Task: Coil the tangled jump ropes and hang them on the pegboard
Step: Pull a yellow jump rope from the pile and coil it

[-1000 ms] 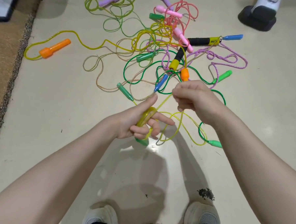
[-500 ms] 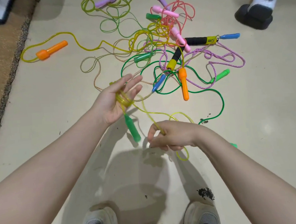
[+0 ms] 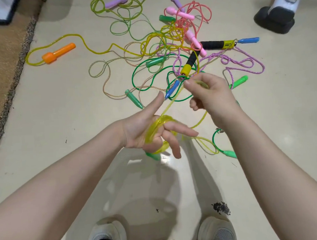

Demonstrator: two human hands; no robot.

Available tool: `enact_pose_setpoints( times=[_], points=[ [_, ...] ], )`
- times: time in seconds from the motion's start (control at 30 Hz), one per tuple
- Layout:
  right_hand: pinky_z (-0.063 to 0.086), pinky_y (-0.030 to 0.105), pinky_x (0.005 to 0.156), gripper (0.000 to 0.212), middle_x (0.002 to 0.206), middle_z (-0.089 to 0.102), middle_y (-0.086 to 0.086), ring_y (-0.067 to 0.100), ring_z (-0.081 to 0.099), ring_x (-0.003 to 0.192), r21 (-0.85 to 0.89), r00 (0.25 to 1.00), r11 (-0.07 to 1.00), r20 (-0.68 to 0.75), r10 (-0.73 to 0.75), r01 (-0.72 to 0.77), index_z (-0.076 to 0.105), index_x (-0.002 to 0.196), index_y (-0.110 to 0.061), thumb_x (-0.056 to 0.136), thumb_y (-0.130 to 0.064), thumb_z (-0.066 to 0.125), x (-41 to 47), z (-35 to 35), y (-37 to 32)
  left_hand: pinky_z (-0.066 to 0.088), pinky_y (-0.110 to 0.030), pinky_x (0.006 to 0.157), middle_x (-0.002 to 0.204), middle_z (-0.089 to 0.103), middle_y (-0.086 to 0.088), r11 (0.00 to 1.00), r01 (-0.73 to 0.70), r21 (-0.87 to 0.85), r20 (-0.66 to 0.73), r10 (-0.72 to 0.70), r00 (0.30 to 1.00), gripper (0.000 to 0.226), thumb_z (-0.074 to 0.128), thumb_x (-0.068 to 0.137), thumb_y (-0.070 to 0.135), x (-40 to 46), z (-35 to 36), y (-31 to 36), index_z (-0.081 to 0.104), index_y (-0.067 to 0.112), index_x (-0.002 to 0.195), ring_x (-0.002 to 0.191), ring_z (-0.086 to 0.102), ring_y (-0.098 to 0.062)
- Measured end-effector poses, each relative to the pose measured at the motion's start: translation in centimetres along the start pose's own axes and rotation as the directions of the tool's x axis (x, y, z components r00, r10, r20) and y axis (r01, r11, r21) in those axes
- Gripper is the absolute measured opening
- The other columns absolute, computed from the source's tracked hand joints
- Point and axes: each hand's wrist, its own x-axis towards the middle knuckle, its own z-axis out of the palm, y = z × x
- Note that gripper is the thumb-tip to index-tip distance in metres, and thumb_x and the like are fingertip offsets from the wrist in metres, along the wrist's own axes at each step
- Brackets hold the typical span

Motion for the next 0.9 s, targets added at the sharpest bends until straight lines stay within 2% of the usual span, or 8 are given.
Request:
enact_pose_setpoints(
  times=[0.1, 0.2, 0.3, 0.43, 0.57, 0.7, 0.8, 0.9],
  points=[
    [0.031, 0.015, 0.035, 0.02, 0.053, 0.05, 0.005, 0.008, 0.04, 0.031, -0.049, 0.985, 0.988, 0.076, 0.152, -0.149, 0.056, 0.072, -0.014, 0.091, -0.013, 0.057, -0.9, 0.4, 3.6, 0.044, -0.015, 0.044, 0.098, 0.068, -0.026, 0.926, -0.146, -0.348, 0.279, 0.251, 0.927, 0.07, 0.054, 0.082, 0.058, -0.2, -0.2, 0.7, 0.05, 0.01, 0.133, 0.04, 0.058, -0.01],
    [0.028, 0.017, 0.035, 0.029, 0.053, 0.039, 0.004, 0.008, 0.036, 0.032, -0.153, 0.913, 0.967, 0.328, 0.242, -0.202, 0.059, 0.073, -0.013, 0.097, -0.021, 0.046, -2.3, 1.9, 5.9, 0.037, -0.012, 0.038, 0.09, 0.072, -0.01, 0.861, -0.417, -0.292, -0.156, 0.387, 0.909, 0.061, 0.058, 0.078, 0.046, -0.1, -0.5, 1.5, 0.051, 0.019, 0.132, 0.035, 0.048, -0.001],
    [0.035, 0.019, 0.04, 0.025, 0.055, 0.043, 0.004, 0.011, 0.042, 0.037, -0.34, 0.733, 0.92, 0.572, 0.368, -0.196, 0.063, 0.089, -0.019, 0.099, -0.023, 0.041, -3.0, 3.0, 5.4, 0.049, -0.014, 0.047, 0.092, 0.072, -0.008, 0.802, -0.573, -0.17, -0.698, 0.312, 0.645, 0.049, 0.052, 0.09, 0.028, 0.4, -1.8, 0.9, 0.041, 0.019, 0.137, 0.05, 0.062, -0.009],
    [0.046, 0.02, 0.048, 0.018, 0.056, 0.056, 0.002, 0.011, 0.054, 0.041, -0.47, 0.501, 0.88, 0.746, 0.439, -0.07, 0.066, 0.106, -0.023, 0.094, -0.018, 0.052, -3.4, 2.9, 2.5, 0.053, -0.018, 0.052, 0.099, 0.067, -0.005, 0.94, -0.342, 0.0, -0.823, 0.194, 0.535, 0.042, 0.044, 0.099, 0.026, -0.1, -3.2, -1.6, 0.039, 0.012, 0.138, 0.055, 0.066, -0.011],
    [0.034, 0.014, 0.042, 0.018, 0.043, 0.048, -0.006, 0.005, 0.04, 0.037, -0.125, 0.835, 0.992, 0.546, 0.069, -0.001, 0.068, 0.074, -0.014, 0.089, -0.009, 0.058, -2.3, 1.8, 0.1, 0.034, -0.018, 0.036, 0.073, 0.07, -0.005, 0.999, -0.031, -0.021, -0.601, 0.012, 0.799, 0.067, 0.022, 0.091, 0.061, -0.6, -1.2, -1.6, 0.07, 0.015, 0.097, 0.032, 0.044, -0.011],
    [0.033, 0.016, 0.046, 0.03, 0.043, 0.05, -0.012, 0.007, 0.037, 0.043, -0.018, 0.996, 0.997, 0.037, -0.079, 0.08, 0.058, 0.058, -0.013, 0.087, -0.015, 0.062, -0.5, 1.6, 1.5, 0.014, -0.021, 0.037, 0.063, 0.064, -0.011, 0.999, 0.01, -0.035, -0.126, -0.014, 0.992, 0.102, 0.023, 0.065, 0.083, 0.0, -0.2, -0.4, 0.063, 0.004, 0.115, 0.023, 0.027, -0.004],
    [0.035, 0.015, 0.049, 0.034, 0.045, 0.048, -0.013, 0.003, 0.04, 0.044, 0.042, 0.997, 0.999, -0.075, -0.013, 0.016, 0.051, 0.054, -0.014, 0.087, -0.014, 0.063, -0.9, 2.4, 3.1, 0.025, -0.013, 0.035, 0.063, 0.061, -0.007, 0.984, -0.072, -0.162, 0.255, 0.112, 0.961, 0.086, 0.051, 0.071, 0.073, 0.7, 0.5, 0.8, 0.061, 0.004, 0.121, 0.026, 0.032, 0.0],
    [0.042, 0.014, 0.054, 0.025, 0.061, 0.059, 0.007, 0.004, 0.052, 0.052, 0.022, 0.996, 0.998, 0.067, 0.065, -0.067, 0.06, 0.066, -0.003, 0.087, 0.005, 0.051, -1.6, 3.0, 4.3, 0.034, -0.017, 0.042, 0.088, 0.066, -0.013, 0.911, -0.265, -0.317, 0.243, 0.348, 0.905, 0.063, 0.054, 0.084, 0.053, 0.7, 0.4, 1.1, 0.055, 0.006, 0.126, 0.035, 0.041, -0.007]
  ],
)
